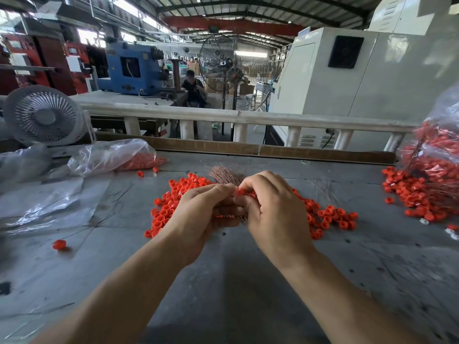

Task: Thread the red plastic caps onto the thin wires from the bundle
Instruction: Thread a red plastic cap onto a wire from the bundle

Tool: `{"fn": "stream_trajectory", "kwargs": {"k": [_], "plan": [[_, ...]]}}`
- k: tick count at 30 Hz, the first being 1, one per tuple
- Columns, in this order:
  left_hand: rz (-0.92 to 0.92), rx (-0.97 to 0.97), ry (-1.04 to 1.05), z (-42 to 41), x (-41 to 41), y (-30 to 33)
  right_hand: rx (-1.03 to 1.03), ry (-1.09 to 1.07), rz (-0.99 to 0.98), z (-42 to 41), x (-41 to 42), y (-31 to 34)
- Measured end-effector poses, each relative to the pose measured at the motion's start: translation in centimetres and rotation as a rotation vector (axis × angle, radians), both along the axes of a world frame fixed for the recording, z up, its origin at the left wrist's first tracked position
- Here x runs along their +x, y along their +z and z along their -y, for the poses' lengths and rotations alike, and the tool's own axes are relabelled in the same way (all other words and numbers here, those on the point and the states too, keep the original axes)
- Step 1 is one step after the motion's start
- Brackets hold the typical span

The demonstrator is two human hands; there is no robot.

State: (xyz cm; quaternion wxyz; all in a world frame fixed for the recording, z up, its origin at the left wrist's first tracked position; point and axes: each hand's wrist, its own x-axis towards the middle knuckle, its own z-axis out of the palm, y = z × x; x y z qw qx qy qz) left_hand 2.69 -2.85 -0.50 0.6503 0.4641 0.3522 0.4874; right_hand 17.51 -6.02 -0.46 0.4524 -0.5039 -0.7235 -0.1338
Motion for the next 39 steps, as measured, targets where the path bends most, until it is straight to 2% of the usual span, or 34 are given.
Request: {"fn": "stream_trajectory", "kwargs": {"k": [11, 19, 27, 32, 39], "plan": [[-0.019, 0.034, -0.031, 0.2, 0.0, 0.1, 0.073, 0.028, -0.037, -0.3, 0.1, 0.1], [-0.009, -0.009, -0.087, 0.4, 0.1, 0.5, 0.134, 0.097, -0.011, 0.1, -0.1, 0.4], [0.124, 0.005, -0.163, 0.4, -0.5, 0.9, 0.093, 0.158, -0.041, 0.3, -0.7, 0.2], [0.163, 0.045, -0.178, 0.2, -0.6, 0.8, 0.019, 0.199, -0.143, 0.3, -0.9, 0.1], [0.150, 0.112, -0.032, -0.7, -0.9, -0.4, -0.088, 0.230, -0.207, 0.1, -1.1, -0.4]]}}
